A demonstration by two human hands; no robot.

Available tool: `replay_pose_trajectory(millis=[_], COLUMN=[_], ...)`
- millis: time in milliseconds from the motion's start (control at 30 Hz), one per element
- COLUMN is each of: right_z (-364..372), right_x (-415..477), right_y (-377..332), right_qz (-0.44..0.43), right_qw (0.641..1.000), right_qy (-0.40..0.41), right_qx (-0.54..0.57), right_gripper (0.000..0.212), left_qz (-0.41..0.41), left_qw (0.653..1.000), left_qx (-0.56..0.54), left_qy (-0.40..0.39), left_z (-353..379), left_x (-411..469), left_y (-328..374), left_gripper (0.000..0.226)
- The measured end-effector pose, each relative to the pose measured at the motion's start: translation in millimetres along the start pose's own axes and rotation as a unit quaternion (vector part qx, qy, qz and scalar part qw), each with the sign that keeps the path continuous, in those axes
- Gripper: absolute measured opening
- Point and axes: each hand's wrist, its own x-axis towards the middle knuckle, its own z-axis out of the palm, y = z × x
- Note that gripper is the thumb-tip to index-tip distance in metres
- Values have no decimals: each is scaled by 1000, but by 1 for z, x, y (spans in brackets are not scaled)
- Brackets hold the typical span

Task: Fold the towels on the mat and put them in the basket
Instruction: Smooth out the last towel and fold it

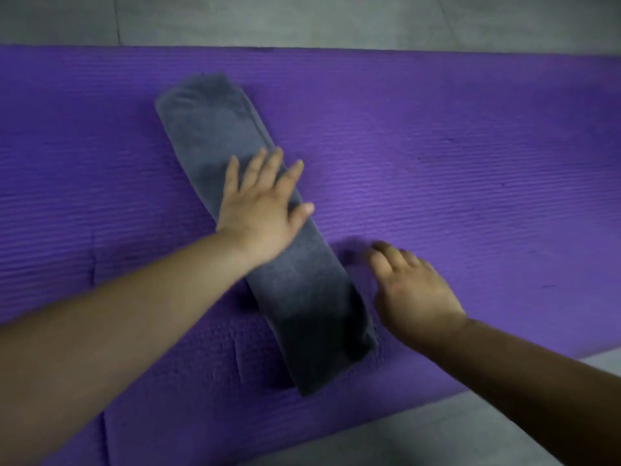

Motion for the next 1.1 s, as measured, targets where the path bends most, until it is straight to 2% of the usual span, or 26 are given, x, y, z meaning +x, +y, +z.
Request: replay_pose_trajectory(millis=[33,67,133,167,233,267,333,400,500,600,667,767,833,867,933,1000,1100], right_z=[12,23,50,55,61,62,55,50,42,43,44,44,43,40,40,35,33], right_x=[-6,-14,-29,-31,-29,-28,-25,-21,-17,-18,-21,-21,-18,-17,-17,-21,-32], right_y=[2,3,10,12,19,19,16,16,9,10,10,2,-5,-8,-11,-18,-28], right_qz=[-68,-161,-314,-336,-327,-325,-328,-348,-336,-328,-332,-307,-293,-285,-254,-220,-216], right_qw=[996,985,948,939,939,940,942,935,939,943,941,944,949,951,957,954,937], right_qy=[54,59,31,4,-44,-45,-13,23,18,11,55,122,111,97,48,49,83], right_qx=[19,28,-39,-71,-94,-89,-70,-62,-71,-63,-45,-19,30,62,134,196,260], right_gripper=[45,47,58,67,85,86,65,49,47,48,42,52,18,14,34,31,31], left_qz=[28,55,86,90,95,105,159,215,263,304,299,292,334,348,328,289,271], left_qw=[999,997,991,989,987,989,986,966,957,953,953,954,940,934,939,947,941], left_qx=[12,33,89,102,111,91,14,-67,-95,11,40,28,20,24,4,-50,-168], left_qy=[-14,-31,-59,-64,-74,-56,43,126,81,10,29,56,68,73,108,133,112], left_z=[9,19,34,37,39,39,36,32,40,67,79,76,78,80,79,73,64], left_x=[-13,-21,-26,-23,-19,-18,-25,-42,-88,-120,-124,-127,-132,-135,-140,-139,-143], left_y=[3,3,0,0,0,-3,-6,-16,-30,-39,-40,-29,-23,-21,-16,-14,-17], left_gripper=[63,63,63,63,64,66,70,63,66,82,87,89,92,91,70,34,31])
